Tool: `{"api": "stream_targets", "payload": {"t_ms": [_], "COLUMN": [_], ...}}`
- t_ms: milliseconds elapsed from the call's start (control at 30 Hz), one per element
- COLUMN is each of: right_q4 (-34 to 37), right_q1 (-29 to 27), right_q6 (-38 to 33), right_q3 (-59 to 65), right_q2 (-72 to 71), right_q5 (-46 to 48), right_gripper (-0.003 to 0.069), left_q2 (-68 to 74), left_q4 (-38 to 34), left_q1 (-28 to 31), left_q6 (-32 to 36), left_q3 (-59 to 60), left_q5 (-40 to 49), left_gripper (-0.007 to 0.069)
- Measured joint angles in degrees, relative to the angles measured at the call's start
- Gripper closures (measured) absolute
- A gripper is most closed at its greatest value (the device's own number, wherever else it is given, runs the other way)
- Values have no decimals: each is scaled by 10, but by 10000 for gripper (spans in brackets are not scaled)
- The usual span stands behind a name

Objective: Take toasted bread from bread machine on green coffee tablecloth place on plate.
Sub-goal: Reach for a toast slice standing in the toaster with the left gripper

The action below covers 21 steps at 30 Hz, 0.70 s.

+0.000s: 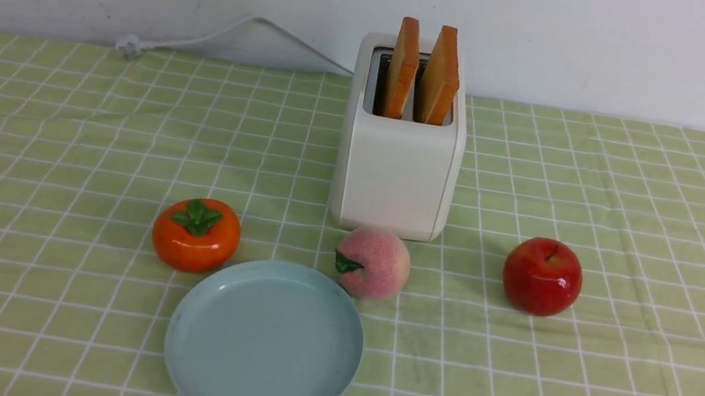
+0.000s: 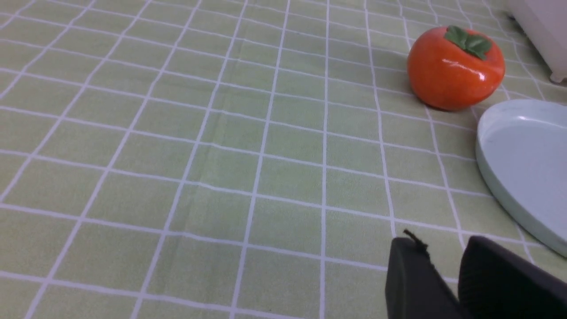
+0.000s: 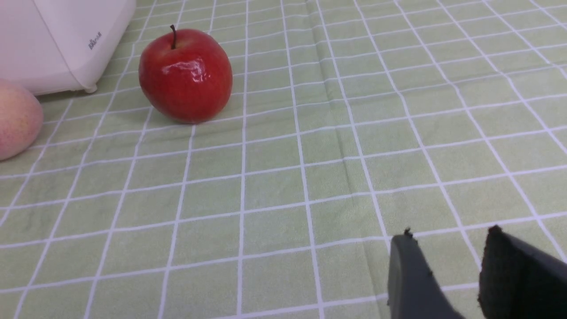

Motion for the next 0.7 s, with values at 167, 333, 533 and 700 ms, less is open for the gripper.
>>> {"api": "stream_targets", "payload": {"t_ms": [167,333,533,700], "right_q4": [0,-1,-1,-7], "right_q1": [0,0,0,0], "right_q6": [0,0,0,0], "right_q3": [0,0,0,0], "right_q2": [0,0,0,0], "right_q5": [0,0,0,-2], "right_gripper": [419,419,419,419], "left_q2": [0,0,0,0], "left_q4": [-24,-145,-351,-504], "left_q1": [0,0,0,0], "left_q6": [0,0,0,3], "left_q3": [0,0,0,0], "left_q5": [-51,-100,-151,-165], "left_gripper": [459,459,449,443]}}
